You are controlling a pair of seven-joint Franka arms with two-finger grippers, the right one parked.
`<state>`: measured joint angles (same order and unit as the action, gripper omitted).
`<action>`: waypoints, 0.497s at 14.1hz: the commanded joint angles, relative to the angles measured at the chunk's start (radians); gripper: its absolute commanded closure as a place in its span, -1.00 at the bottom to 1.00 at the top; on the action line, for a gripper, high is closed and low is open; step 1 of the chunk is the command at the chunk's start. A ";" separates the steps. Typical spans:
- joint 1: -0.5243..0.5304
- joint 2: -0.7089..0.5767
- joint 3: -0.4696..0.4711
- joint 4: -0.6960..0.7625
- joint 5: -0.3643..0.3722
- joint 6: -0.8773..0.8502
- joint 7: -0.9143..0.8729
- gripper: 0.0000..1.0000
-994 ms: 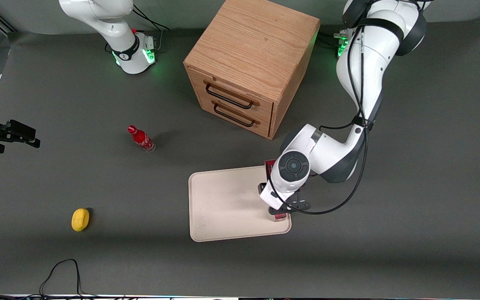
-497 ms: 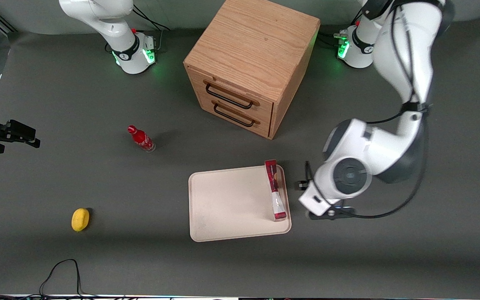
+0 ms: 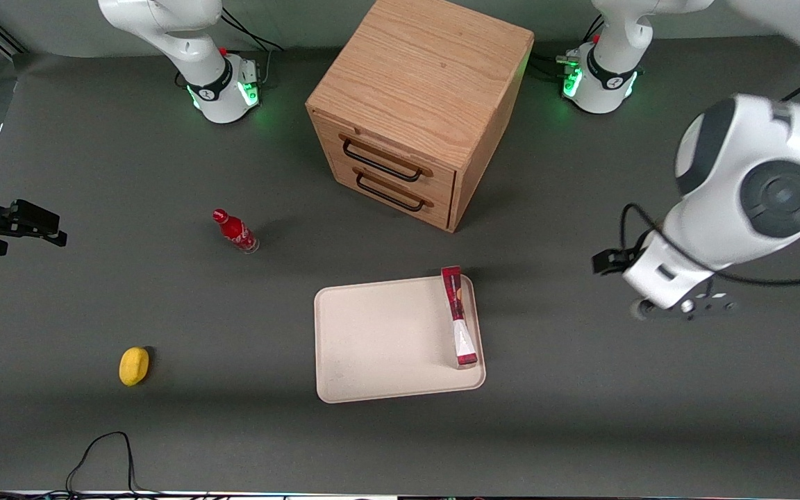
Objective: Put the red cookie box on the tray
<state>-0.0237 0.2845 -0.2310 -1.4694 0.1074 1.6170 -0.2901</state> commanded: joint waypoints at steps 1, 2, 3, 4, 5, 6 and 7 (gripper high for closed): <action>0.121 -0.180 -0.002 -0.217 -0.055 0.034 0.124 -0.98; 0.154 -0.207 -0.001 -0.248 -0.063 0.044 0.165 -0.98; 0.198 -0.218 -0.001 -0.258 -0.064 0.037 0.189 -1.00; 0.227 -0.222 0.001 -0.256 -0.063 0.034 0.192 -1.00; 0.234 -0.226 0.015 -0.250 -0.063 0.029 0.193 -1.00; 0.234 -0.244 0.028 -0.241 -0.058 0.014 0.201 -1.00; 0.219 -0.251 0.038 -0.212 -0.052 -0.023 0.207 -1.00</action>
<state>0.2126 0.0843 -0.2047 -1.6777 0.0589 1.6207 -0.0994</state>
